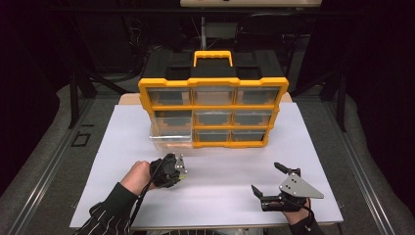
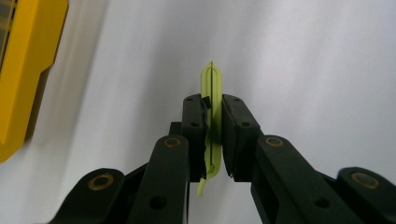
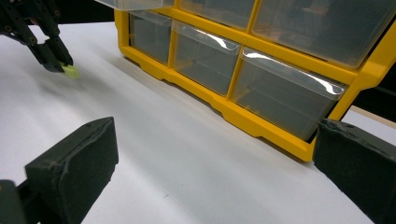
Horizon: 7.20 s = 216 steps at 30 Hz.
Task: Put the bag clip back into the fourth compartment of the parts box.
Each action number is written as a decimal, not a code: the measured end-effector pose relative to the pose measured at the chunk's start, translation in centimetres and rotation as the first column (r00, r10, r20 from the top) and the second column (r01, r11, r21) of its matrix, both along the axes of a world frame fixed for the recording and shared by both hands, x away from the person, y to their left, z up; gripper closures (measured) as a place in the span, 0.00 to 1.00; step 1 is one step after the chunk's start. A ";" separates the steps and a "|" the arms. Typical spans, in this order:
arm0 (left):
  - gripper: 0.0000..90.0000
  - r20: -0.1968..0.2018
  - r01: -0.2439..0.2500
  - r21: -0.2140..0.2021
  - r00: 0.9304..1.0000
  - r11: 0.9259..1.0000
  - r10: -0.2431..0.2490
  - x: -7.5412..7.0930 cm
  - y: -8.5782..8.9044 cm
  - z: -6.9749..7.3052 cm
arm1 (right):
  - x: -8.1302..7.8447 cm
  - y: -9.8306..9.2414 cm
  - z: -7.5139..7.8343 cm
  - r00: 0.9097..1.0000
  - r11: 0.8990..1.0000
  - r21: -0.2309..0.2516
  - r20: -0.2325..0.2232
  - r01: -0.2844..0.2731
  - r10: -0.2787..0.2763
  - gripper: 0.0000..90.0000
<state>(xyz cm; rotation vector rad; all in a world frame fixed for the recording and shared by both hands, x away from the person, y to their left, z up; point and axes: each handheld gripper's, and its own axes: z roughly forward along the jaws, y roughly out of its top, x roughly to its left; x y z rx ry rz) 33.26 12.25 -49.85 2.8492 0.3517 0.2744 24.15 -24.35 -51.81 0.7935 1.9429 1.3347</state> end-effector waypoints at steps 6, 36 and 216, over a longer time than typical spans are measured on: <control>0.89 -0.005 -0.008 -0.016 1.000 1.000 0.008 -0.2 0.7 0.4 | 0.0 0.0 0.0 1.000 1.000 -0.002 -0.001 0.001 -0.001 0.00; 0.89 -0.053 -0.065 0.009 0.996 0.998 0.066 -0.1 5.5 1.6 | 0.1 0.1 -0.1 1.000 1.000 -0.006 -0.006 -0.004 0.004 0.00; 0.88 0.014 0.080 0.129 0.996 0.988 -0.083 8.5 -1.7 13.5 | 0.5 0.1 -0.5 0.999 0.999 -0.040 -0.042 0.000 -0.002 0.00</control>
